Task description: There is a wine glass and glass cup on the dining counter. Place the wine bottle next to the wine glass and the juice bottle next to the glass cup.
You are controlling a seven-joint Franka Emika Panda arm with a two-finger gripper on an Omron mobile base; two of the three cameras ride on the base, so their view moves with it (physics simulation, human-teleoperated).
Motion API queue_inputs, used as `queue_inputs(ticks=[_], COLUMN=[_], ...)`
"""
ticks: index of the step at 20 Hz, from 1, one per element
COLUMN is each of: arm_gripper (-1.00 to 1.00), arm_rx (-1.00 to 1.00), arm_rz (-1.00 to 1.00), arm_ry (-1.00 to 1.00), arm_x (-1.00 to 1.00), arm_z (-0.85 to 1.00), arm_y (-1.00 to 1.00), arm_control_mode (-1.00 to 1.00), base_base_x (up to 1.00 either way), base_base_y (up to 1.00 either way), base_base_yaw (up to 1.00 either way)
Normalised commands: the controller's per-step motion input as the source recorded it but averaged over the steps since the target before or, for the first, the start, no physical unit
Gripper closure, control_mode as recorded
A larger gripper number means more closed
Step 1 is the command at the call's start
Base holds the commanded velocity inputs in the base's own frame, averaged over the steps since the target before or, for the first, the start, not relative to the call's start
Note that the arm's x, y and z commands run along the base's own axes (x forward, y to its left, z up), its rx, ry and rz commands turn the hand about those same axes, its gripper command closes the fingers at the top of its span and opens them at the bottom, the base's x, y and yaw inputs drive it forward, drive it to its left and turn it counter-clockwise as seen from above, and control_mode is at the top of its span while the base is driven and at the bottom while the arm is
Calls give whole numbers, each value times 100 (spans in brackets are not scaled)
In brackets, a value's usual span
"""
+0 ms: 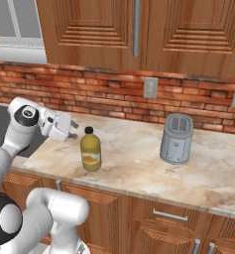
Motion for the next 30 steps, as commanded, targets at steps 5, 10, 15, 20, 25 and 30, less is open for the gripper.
queue_inputs(ticks=[5, 10, 15, 20, 25, 30], arm_gripper=[-100, -100, -100, -100, -100, -100], arm_rx=[-8, -6, -5, -2, 0, 0], arm_rz=[0, 2, 1, 3, 5, 7], arm_ry=[0, 0, 0, 0, -3, -8], arm_x=[22, 19, 17, 17, 21, 19], arm_z=[-20, -12, -9, -9, -15, -15], arm_y=[-3, -3, -1, -1, 0, 0], arm_control_mode=[-100, -100, -100, -100, -100, -100], base_base_x=[0, 0, 0, 0, 0, 0], base_base_y=[0, 0, 0, 0, 0, 0], base_base_yaw=[0, 0, 0, 0, 0, 0])
